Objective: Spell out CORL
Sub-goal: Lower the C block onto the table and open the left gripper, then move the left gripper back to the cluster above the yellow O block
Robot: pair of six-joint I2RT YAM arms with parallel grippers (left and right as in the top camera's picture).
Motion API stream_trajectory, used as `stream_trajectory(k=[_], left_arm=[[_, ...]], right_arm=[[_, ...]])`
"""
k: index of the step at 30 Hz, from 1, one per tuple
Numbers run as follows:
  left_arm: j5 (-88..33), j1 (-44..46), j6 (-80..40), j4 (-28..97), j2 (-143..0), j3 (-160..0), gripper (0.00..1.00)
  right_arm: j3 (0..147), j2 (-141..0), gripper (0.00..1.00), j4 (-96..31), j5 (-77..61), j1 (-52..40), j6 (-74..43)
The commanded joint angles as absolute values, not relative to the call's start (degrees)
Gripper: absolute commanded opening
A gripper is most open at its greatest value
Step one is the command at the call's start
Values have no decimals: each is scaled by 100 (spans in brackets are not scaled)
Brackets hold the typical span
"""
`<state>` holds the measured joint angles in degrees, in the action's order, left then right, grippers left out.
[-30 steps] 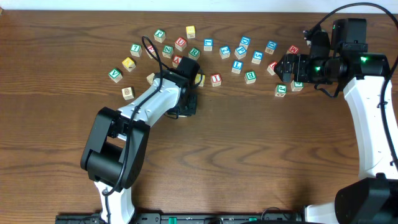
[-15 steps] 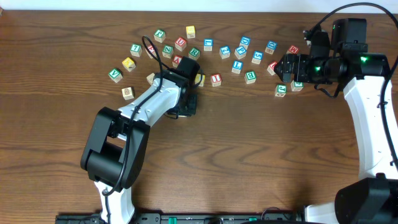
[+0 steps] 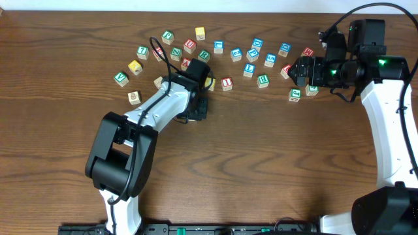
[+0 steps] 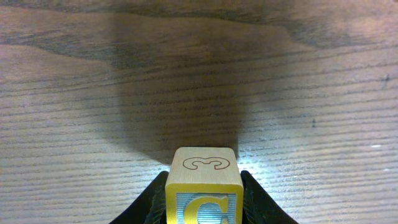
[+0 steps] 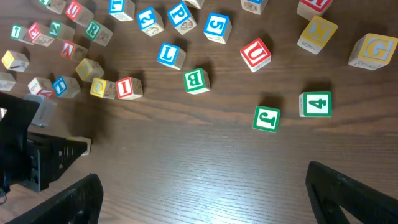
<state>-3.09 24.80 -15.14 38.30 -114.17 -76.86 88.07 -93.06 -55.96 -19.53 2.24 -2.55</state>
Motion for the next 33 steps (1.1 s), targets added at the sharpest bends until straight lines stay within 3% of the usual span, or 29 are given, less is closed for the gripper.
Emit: stream_trajectory(k=[1, 8, 14, 33], left_arm=[[-342, 2471, -1494, 3822, -11531, -7863, 28], [-342, 2471, -1511, 3824, -11531, -7867, 31], [-346, 2471, -1511, 3826, -11528, -7867, 62], [-344, 2283, -1505, 4390, -10447, -8517, 62]], right_arm=[[8921, -9295, 99, -5616, -1944, 215, -294], [8921, -9295, 99, -5616, -1946, 215, -294], [8921, -9295, 99, -5616, -1944, 215, -294], [8921, -9295, 99, -5599, -1968, 215, -294]])
